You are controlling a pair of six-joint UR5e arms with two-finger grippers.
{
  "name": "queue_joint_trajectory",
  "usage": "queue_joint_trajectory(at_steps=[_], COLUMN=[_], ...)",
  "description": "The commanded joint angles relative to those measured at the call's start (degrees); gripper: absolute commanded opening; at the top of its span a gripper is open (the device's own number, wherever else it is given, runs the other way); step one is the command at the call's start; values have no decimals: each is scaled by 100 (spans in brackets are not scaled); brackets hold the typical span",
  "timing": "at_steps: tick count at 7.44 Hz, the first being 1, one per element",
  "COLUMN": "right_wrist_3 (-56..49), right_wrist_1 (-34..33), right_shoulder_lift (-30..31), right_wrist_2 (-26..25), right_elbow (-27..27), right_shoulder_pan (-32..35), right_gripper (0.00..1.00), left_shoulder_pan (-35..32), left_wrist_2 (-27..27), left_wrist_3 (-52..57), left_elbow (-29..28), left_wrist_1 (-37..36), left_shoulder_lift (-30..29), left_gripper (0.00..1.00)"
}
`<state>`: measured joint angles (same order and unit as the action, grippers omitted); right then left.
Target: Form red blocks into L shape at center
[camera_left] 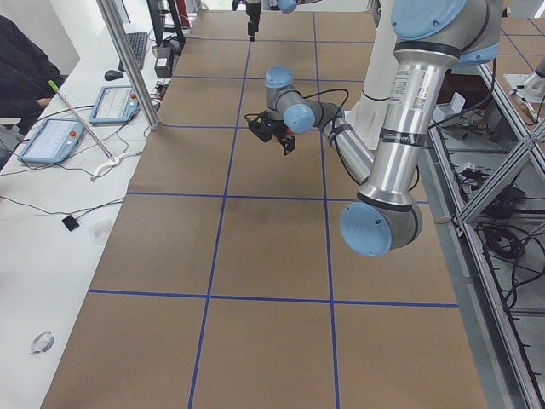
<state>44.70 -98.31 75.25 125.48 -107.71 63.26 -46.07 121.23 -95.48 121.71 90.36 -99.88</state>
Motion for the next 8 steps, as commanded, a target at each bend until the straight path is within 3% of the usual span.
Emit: queue_joint_trajectory(at_steps=[1, 3, 5, 6, 8], right_wrist_3=[-1001, -1899, -3076, -3334, -3310], right_wrist_1=[5, -12, -56, -30, -13], right_shoulder_lift=[296, 612, 640, 614, 640], right_wrist_2=[510, 818, 934, 934, 899], right_elbow=[188, 373, 819, 978, 1067], right_shoulder_pan=[623, 1361, 1977, 2154, 2173], right_gripper=[99, 99, 99, 99, 99], left_shoulder_pan=[-1232, -2568, -3518, -3706, -3848], left_wrist_2=[259, 1102, 1140, 1131, 1201], left_wrist_3=[3319, 6054, 7825, 8382, 8431], left_elbow=[-181, -996, -1935, -2123, -2073], left_wrist_1=[0, -9, -18, -27, -88], left_shoulder_lift=[704, 829, 716, 698, 689], left_gripper=[100, 100, 100, 100, 100])
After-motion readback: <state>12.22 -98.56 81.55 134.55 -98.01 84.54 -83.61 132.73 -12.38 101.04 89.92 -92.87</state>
